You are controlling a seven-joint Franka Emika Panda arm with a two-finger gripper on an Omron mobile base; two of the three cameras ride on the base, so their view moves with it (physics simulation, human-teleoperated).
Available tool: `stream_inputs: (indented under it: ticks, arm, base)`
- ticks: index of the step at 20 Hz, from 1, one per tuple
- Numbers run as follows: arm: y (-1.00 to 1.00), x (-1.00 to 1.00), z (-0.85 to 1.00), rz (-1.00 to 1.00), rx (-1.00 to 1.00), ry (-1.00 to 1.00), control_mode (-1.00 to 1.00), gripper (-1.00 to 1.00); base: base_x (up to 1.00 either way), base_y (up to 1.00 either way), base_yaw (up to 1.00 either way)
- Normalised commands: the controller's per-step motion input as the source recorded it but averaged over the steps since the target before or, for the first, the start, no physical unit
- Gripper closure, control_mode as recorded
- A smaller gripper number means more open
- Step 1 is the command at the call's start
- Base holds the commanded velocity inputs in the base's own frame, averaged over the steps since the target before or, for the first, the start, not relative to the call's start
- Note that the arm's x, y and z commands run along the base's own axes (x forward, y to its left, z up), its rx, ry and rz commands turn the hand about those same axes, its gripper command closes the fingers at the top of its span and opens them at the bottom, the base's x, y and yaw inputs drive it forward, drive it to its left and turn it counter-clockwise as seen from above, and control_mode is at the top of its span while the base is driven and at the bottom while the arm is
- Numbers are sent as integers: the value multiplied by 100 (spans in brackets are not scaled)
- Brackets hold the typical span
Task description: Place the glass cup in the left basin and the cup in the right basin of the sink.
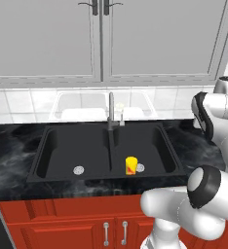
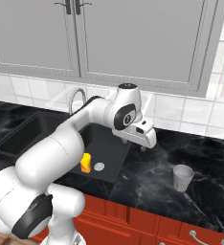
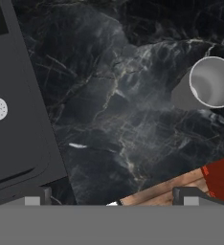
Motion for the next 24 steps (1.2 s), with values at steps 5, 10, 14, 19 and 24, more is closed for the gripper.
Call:
stream_inputs:
  ticks: [5,10,14,19,24]
  arm:
    - [0,0,0,0,0,0,100,-100]
    - [0,0,0,0,0,0,-100,-100]
    - [0,0,1,-1,0,0,-100,-100]
    - [-5,0,16,-7,3,-1,-100,-100]
    - [-17,0,24,-1,2,0,-100,-100]
  base:
    - [0,0,0]
    - [0,0,0]
    - [0,0,0]
    - [0,0,0]
    - [0,0,0]
